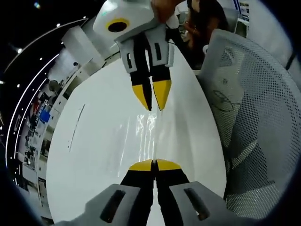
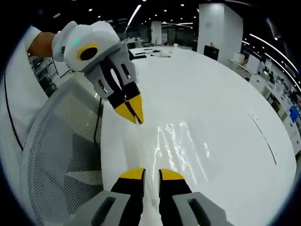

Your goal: Open the resealable bag by pulling the two sides of the seal apart until the entire bag opening is separated and visibly accessible.

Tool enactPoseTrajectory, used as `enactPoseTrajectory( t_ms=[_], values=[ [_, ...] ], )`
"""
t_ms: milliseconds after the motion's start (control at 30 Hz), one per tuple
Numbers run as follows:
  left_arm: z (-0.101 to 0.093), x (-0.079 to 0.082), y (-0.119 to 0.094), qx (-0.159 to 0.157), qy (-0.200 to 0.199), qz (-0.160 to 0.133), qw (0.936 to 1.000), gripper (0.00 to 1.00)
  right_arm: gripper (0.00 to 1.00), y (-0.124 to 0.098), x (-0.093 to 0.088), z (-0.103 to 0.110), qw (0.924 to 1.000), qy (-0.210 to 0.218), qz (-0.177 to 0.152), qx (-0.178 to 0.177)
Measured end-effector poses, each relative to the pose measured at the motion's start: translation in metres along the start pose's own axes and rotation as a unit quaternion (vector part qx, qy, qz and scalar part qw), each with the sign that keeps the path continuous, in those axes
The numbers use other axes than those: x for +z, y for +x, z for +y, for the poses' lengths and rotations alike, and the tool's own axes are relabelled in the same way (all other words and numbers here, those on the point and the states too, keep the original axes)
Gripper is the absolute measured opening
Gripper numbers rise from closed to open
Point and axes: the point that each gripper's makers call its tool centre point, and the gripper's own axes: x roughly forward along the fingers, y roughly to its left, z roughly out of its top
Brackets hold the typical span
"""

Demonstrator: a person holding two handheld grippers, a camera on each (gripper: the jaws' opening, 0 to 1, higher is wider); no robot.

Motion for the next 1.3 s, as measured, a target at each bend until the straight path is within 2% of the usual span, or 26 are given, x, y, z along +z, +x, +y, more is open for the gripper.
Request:
enactPoseTrajectory(
  t_ms=[333, 600, 1300],
  values=[
    [0.005, 0.001, -0.003, 0.011, -0.017, -0.017, 0.9997, 0.00, 0.00, 0.008, -0.003, 0.003, 0.9998, 0.015, 0.010, 0.007],
    [0.004, 0.004, -0.004, 0.014, -0.016, -0.022, 0.9995, 0.00, 0.00, 0.008, -0.004, 0.004, 0.9996, 0.019, 0.016, 0.010],
    [0.007, 0.001, -0.007, 0.024, -0.029, -0.020, 0.9991, 0.00, 0.00, 0.010, 0.001, 0.001, 0.9990, -0.034, 0.027, -0.003]
  ],
)
